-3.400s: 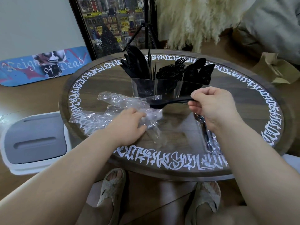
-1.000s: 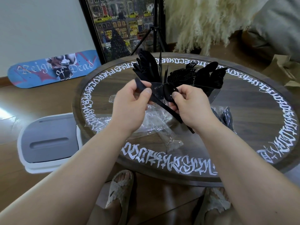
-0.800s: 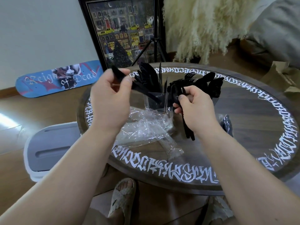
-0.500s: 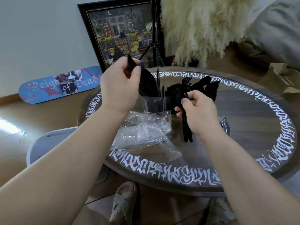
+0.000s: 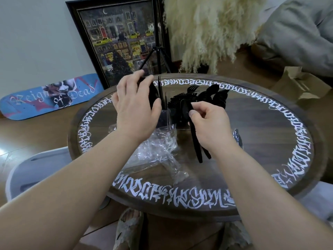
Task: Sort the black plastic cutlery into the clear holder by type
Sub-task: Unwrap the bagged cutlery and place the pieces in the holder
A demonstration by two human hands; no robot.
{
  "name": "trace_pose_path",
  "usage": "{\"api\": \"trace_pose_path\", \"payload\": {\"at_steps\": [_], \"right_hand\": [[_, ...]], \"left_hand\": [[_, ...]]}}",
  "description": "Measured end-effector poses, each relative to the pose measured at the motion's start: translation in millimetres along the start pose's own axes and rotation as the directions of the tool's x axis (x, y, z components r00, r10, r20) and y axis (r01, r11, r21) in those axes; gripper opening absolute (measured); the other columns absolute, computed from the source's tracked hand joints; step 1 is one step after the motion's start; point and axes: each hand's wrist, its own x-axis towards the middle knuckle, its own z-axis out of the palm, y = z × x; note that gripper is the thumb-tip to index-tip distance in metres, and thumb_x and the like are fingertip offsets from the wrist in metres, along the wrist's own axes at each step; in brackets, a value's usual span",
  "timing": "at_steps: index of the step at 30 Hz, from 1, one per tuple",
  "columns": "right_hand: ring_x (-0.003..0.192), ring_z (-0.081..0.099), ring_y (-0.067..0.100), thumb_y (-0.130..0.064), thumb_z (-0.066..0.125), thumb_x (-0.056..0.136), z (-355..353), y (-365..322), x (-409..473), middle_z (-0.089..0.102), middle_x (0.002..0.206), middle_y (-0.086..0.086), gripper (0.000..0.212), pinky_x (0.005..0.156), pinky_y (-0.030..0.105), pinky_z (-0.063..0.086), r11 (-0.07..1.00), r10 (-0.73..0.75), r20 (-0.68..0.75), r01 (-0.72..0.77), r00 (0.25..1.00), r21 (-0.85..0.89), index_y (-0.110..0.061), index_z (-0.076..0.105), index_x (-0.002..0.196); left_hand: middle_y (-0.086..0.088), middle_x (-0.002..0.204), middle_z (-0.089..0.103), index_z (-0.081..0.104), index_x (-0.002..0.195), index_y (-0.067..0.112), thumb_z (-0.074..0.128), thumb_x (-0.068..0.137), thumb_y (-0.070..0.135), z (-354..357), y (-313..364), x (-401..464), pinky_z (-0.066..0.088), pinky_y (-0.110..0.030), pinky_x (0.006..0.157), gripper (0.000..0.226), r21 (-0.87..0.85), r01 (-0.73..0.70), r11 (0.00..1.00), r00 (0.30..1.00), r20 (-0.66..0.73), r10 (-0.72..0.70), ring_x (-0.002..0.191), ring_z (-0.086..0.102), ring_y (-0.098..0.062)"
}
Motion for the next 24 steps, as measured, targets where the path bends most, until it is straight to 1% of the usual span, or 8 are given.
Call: {"api": "trace_pose_path", "payload": {"at_steps": [2, 6, 10, 14, 17, 19, 21, 24], "right_hand": [[0.071, 0.058, 0.007, -0.013, 0.055, 0.093, 1, 1, 2, 0.061, 0.073, -0.013, 0.019, 0.069, 0.022, 0.046, 1.000, -0.004, -0.014, 0.004, 1.000, 0.030, -0.026, 0.067, 0.101], [0.074, 0.062, 0.009, -0.010, 0.056, 0.091, 3, -3, 0, 0.065, 0.072, -0.011, 0.025, 0.075, 0.031, 0.052, 0.998, -0.031, 0.007, 0.030, 1.000, 0.060, -0.033, 0.062, 0.083], [0.078, 0.069, 0.016, -0.009, 0.059, 0.089, 5, -5, -3, 0.072, 0.075, -0.005, 0.022, 0.080, 0.042, 0.055, 0.991, -0.037, 0.022, 0.034, 0.999, 0.127, -0.029, 0.063, 0.079], [0.059, 0.068, 0.015, -0.003, 0.055, 0.091, 3, -8, -2, 0.068, 0.067, -0.001, 0.023, 0.068, 0.042, 0.055, 0.934, 0.066, -0.005, -0.060, 0.998, 0.351, -0.020, 0.059, 0.077], [0.057, 0.066, 0.016, -0.002, 0.054, 0.090, -3, -8, 3, 0.066, 0.077, 0.007, 0.023, 0.061, 0.034, 0.054, 0.881, 0.174, -0.061, -0.127, 0.983, 0.456, -0.019, 0.057, 0.075], [0.060, 0.063, 0.016, -0.002, 0.057, 0.087, -5, -7, 6, 0.066, 0.076, 0.006, 0.024, 0.060, 0.032, 0.054, 0.875, 0.190, -0.103, -0.121, 0.976, 0.469, -0.021, 0.059, 0.073], [0.057, 0.057, 0.011, -0.001, 0.059, 0.085, -8, -7, 6, 0.062, 0.062, -0.006, 0.025, 0.057, 0.028, 0.052, 0.896, 0.175, -0.146, -0.097, 0.974, 0.433, -0.022, 0.060, 0.071], [0.052, 0.055, 0.007, -0.001, 0.059, 0.086, -13, -8, 5, 0.059, 0.050, -0.012, 0.025, 0.057, 0.028, 0.051, 0.917, 0.149, -0.180, -0.067, 0.972, 0.393, -0.023, 0.059, 0.074]], "left_hand": [[-0.002, 0.133, 0.052, 0.057, 0.128, 0.018, 0.047, 0.089, 0.029, -5, 7, -9, 0.034, -0.041, 0.102, 0.042, -0.120, -0.132, 0.984, 0.991, -0.036, 0.129, 0.123, 0.043, -0.024], [0.015, 0.086, 0.067, 0.061, 0.123, 0.030, 0.051, 0.095, 0.022, -10, 23, -22, 0.041, -0.012, 0.071, 0.031, -0.407, 0.002, 0.914, 0.940, 0.312, 0.136, 0.075, 0.057, -0.001], [0.009, 0.072, 0.070, 0.067, 0.095, 0.031, 0.057, 0.090, 0.014, -13, 26, -20, 0.050, -0.025, 0.072, 0.021, -0.493, 0.107, 0.864, 0.941, 0.331, 0.072, 0.070, 0.064, -0.007], [0.004, 0.071, 0.068, 0.068, 0.085, 0.021, 0.057, 0.085, 0.013, -30, 25, -5, 0.050, -0.029, 0.062, 0.014, -0.452, 0.103, 0.886, 0.983, 0.181, -0.022, 0.060, 0.057, -0.011], [0.008, 0.075, 0.069, 0.070, 0.086, 0.022, 0.056, 0.084, 0.021, -48, 19, 24, 0.056, -0.036, 0.071, 0.014, -0.478, 0.047, 0.877, 0.998, -0.014, -0.061, 0.071, 0.065, -0.011], [0.007, 0.078, 0.070, 0.072, 0.088, 0.020, 0.055, 0.083, 0.026, -56, 17, 46, 0.056, -0.040, 0.075, 0.019, -0.465, 0.000, 0.885, 0.990, -0.123, -0.065, 0.076, 0.066, -0.013], [0.007, 0.080, 0.070, 0.074, 0.090, 0.019, 0.055, 0.084, 0.028, -57, 18, 62, 0.055, -0.040, 0.076, 0.023, -0.420, -0.038, 0.907, 0.980, -0.191, -0.047, 0.078, 0.066, -0.015], [0.006, 0.089, 0.073, 0.075, 0.097, 0.020, 0.054, 0.088, 0.028, -44, 21, 68, 0.053, -0.037, 0.081, 0.024, -0.297, -0.080, 0.951, 0.983, -0.181, 0.026, 0.086, 0.067, -0.017]]}}
